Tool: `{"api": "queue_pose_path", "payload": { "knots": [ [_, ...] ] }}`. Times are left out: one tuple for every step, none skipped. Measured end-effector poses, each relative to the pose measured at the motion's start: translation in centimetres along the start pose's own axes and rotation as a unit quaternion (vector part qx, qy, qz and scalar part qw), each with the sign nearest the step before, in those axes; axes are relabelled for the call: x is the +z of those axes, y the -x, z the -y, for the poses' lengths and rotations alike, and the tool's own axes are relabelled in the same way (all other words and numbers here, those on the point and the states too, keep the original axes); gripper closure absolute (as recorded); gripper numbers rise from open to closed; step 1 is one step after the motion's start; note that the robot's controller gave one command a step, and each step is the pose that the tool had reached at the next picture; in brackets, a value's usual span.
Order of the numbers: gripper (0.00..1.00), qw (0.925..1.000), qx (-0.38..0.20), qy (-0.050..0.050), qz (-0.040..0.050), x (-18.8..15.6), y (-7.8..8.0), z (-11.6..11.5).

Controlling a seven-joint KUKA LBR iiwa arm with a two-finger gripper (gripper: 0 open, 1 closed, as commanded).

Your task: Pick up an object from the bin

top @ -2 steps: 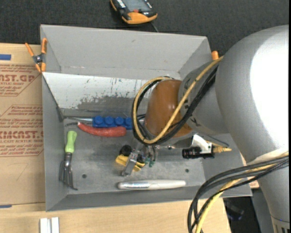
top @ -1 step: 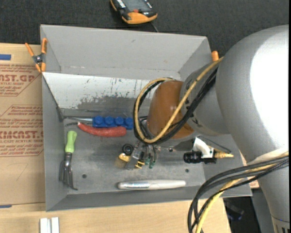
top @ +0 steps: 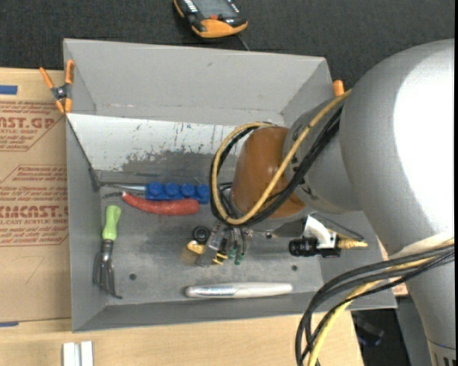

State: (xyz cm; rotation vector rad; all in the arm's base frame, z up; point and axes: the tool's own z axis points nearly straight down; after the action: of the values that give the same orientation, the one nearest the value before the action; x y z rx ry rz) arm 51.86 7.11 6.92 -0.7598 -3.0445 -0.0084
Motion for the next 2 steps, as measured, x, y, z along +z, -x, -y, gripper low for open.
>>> {"api": "queue_pose_path", "payload": {
  "knots": [
    [1.0,1.0,0.0,-0.001,-0.0024,-2.6,-0.2,0.1],
    [1.0,1.0,0.0,0.0,-0.0002,-4.8,-0.1,0.0]
  ]
}}
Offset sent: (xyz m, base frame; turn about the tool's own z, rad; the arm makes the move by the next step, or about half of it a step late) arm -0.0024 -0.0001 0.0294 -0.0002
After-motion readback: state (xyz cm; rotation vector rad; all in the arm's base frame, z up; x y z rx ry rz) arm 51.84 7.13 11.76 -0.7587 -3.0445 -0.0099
